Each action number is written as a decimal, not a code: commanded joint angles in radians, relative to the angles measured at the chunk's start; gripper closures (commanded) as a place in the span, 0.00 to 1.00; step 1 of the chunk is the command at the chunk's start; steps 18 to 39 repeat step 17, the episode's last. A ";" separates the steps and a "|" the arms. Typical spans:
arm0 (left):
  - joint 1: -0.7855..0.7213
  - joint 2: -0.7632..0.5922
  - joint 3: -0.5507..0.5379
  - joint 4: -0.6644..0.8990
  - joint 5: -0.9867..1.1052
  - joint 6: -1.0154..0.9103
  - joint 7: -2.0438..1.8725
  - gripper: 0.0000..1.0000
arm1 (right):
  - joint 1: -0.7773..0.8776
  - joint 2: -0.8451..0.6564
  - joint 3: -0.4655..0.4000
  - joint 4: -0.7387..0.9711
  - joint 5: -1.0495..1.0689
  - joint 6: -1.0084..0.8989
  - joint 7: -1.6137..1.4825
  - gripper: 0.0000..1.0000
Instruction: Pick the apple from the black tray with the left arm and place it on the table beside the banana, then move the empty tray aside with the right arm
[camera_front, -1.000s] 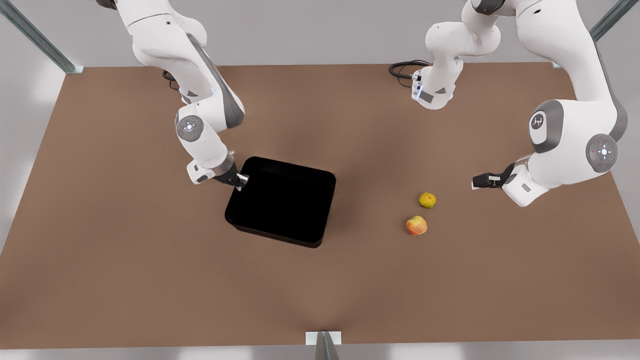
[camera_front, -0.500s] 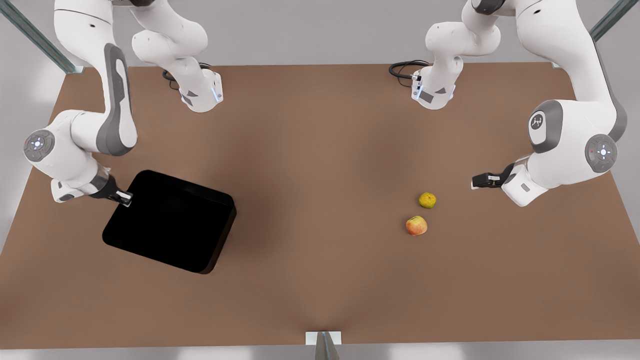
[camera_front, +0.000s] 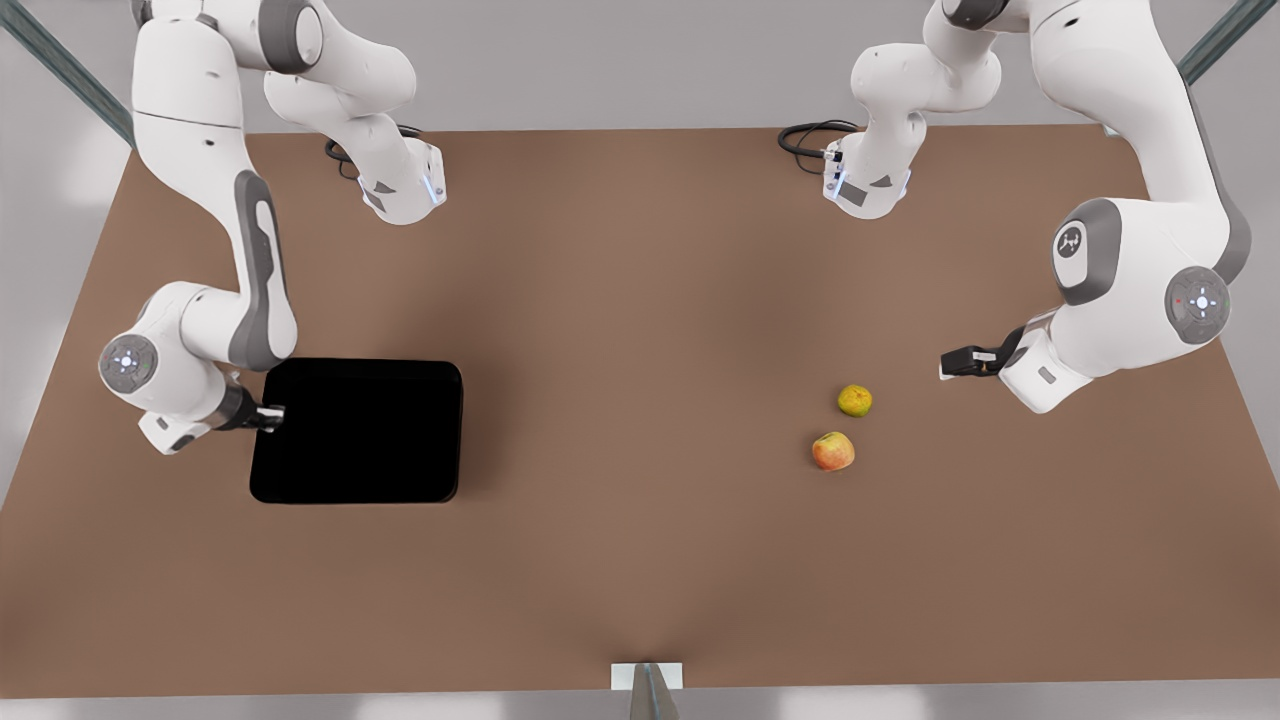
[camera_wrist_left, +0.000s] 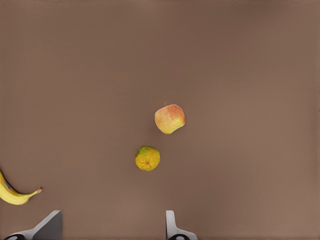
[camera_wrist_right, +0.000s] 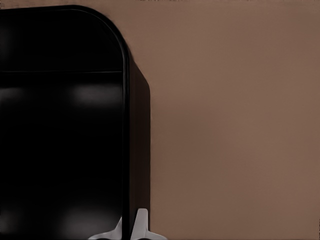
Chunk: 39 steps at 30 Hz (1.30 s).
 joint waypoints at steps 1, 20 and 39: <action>0.000 -0.001 0.000 0.001 0.001 -0.001 -0.017 0.00 | 0.000 0.009 0.003 0.006 0.002 0.027 -0.237 0.83; -0.006 -0.009 -0.017 0.001 0.002 -0.005 -0.048 0.00 | 0.011 -0.065 0.214 0.580 0.083 -0.633 0.209 0.00; -0.006 -0.009 -0.017 0.001 0.002 -0.005 -0.048 0.00 | 0.011 -0.065 0.214 0.580 0.083 -0.633 0.209 0.00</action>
